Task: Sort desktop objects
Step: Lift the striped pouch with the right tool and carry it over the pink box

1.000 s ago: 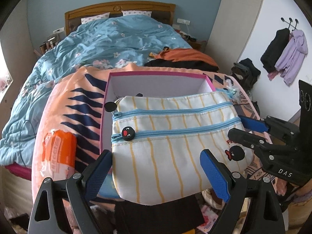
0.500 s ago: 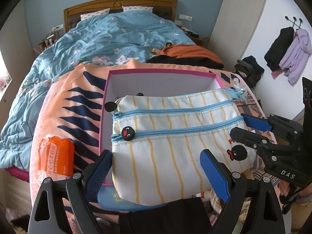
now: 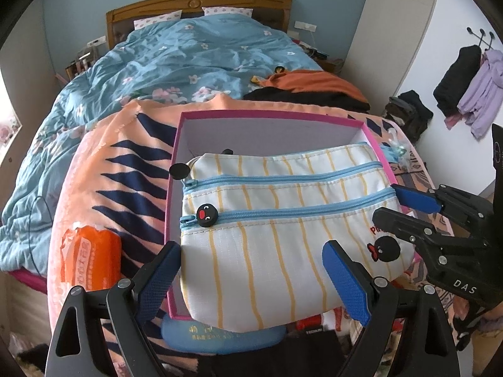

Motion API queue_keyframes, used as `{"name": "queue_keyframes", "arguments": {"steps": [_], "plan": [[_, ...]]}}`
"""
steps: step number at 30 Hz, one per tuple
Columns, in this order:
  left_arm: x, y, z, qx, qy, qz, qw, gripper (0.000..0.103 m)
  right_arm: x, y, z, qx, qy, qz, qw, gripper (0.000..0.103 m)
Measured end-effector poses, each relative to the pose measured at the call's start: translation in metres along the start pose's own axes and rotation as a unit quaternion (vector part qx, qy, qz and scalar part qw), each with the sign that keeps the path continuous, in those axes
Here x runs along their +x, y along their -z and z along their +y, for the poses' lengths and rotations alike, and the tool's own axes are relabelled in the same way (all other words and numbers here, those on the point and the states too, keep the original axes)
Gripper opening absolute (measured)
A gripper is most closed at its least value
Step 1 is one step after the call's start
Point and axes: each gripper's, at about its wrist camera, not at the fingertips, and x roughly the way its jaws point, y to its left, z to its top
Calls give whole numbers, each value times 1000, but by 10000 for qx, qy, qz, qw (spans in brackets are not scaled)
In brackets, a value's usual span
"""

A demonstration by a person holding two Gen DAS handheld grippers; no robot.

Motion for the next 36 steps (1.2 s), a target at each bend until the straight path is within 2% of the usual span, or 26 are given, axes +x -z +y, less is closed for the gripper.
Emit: {"name": "queue_keyframes", "arguments": {"steps": [36], "plan": [[62,-29,13,42,-218,296,9993,93,49,-18,-19,178,127,360,9991,42]]}}
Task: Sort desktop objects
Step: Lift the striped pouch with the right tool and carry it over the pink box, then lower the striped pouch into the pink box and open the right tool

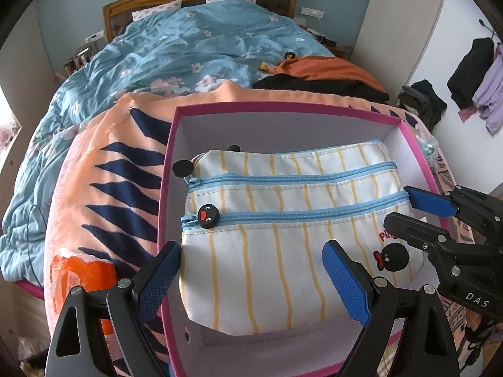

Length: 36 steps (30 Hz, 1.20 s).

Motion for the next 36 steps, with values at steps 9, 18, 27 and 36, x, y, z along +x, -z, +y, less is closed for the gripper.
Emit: {"name": "queue_keyframes", "arguments": {"steps": [9,18,27,36], "plan": [[14,-6,1,-11,-82,69,9999,93,12,-3,-4,48,47,95,9999,42],[23,-13,-7,225,-355,44,9991,93,29,-7,-13,157,65,274,9995,42],[33,-19,-14,465,-731,60,9962,93,44,-10,-19,231,111,472,9986,42],[37,-18,-22,630,-897,28,9940,92,60,-19,-22,308,139,737,9967,41]]}}
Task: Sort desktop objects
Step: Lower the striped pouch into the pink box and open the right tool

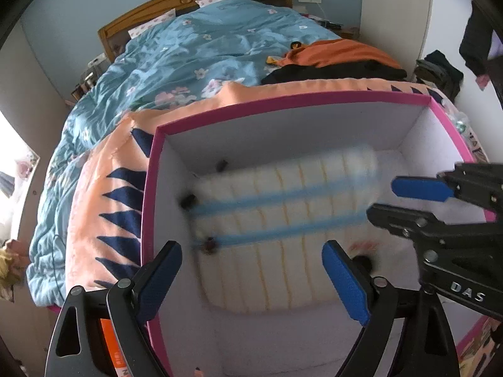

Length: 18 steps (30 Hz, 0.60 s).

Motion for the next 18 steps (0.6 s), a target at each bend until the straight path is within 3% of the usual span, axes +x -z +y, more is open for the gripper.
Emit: {"name": "queue_keyframes", "arguments": {"steps": [9,18], "plan": [[0,7,1,9,115,-6,9999,92,8,-7,7,-127,87,60,9999,36],[-2,30,-5,-76,652,263,9975,92,-18,22,6,-156,-95,-70,9998,36]]}}
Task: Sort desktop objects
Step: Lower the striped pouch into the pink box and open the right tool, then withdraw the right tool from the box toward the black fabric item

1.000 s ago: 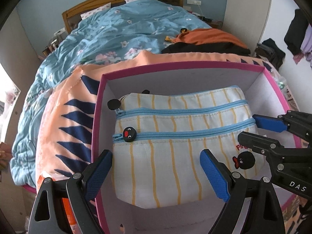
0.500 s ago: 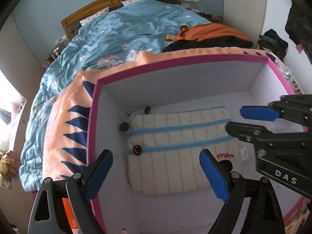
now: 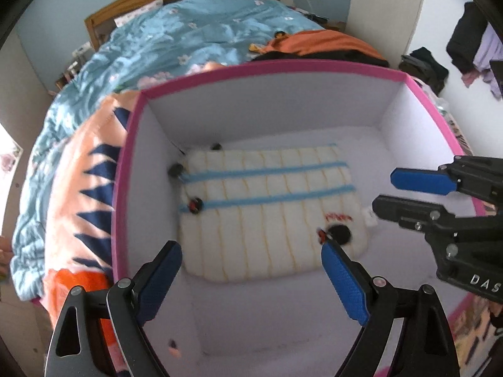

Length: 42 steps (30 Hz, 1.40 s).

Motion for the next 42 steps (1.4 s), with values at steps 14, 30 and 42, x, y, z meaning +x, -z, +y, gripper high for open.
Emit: {"name": "queue_keyframes", "arguments": {"steps": [14,30,42], "plan": [[4,49,-25,-664,850,711,9916,88,-34,49,12,-290,-283,-1,9992,36],[-50,76,-40,-880,773,-129,9930,88,-69,79,10,-84,-506,-453,9977,43],[-109,133,7,-1321,425,-645,9882,88,-113,121,57,-420,-1429,-612,9870,43]]}}
